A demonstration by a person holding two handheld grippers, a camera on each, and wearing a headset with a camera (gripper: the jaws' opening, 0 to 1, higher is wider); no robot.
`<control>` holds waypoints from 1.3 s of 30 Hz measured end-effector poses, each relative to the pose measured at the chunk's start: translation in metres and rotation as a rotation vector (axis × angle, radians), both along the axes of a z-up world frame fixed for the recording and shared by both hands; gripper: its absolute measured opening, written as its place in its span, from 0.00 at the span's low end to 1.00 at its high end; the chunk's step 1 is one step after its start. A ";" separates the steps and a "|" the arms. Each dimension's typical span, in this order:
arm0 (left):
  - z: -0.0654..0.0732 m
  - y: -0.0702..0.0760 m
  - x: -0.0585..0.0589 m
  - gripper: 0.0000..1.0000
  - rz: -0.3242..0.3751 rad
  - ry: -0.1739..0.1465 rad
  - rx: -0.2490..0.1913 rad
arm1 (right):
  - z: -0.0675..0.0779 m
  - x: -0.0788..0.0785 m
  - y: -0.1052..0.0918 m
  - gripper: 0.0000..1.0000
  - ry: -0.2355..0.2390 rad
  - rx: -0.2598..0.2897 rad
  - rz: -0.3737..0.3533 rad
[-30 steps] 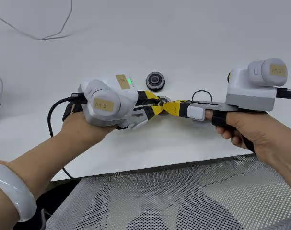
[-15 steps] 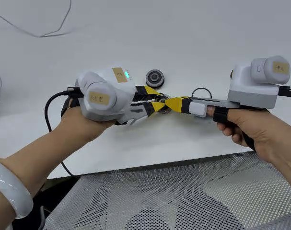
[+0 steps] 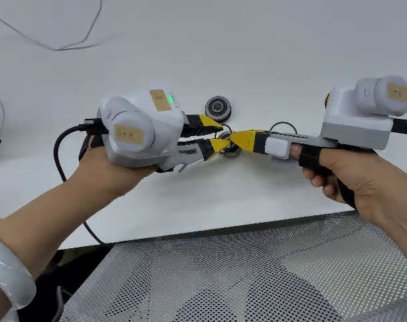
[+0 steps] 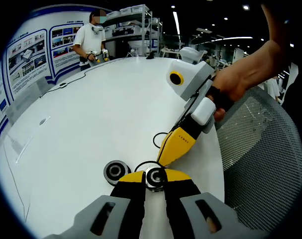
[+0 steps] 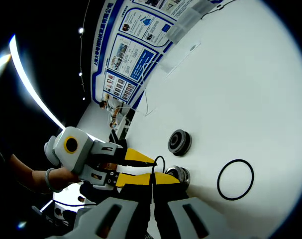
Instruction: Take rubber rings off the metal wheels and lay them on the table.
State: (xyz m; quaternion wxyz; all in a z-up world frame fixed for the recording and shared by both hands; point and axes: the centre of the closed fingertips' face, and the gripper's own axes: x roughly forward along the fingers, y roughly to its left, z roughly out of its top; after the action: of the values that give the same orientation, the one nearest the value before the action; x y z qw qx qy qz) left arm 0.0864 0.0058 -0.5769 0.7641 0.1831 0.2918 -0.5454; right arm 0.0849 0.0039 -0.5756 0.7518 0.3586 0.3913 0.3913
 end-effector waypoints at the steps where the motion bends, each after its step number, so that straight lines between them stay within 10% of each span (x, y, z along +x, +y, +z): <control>1: 0.001 -0.001 0.000 0.15 -0.001 0.000 -0.002 | 0.000 0.000 -0.001 0.01 0.000 0.001 -0.003; 25: -0.002 -0.004 -0.004 0.14 0.010 0.011 -0.005 | -0.006 0.002 -0.080 0.01 0.033 -0.035 -0.169; 39: -0.006 0.009 -0.007 0.28 0.045 0.014 0.010 | -0.018 0.002 -0.094 0.03 0.068 -0.070 -0.219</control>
State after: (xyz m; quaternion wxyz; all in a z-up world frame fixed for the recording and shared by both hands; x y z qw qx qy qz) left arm 0.0794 0.0146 -0.5833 0.7731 0.1767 0.3039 -0.5280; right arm 0.0873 -0.0899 -0.5939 0.7884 0.3857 0.3884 0.2808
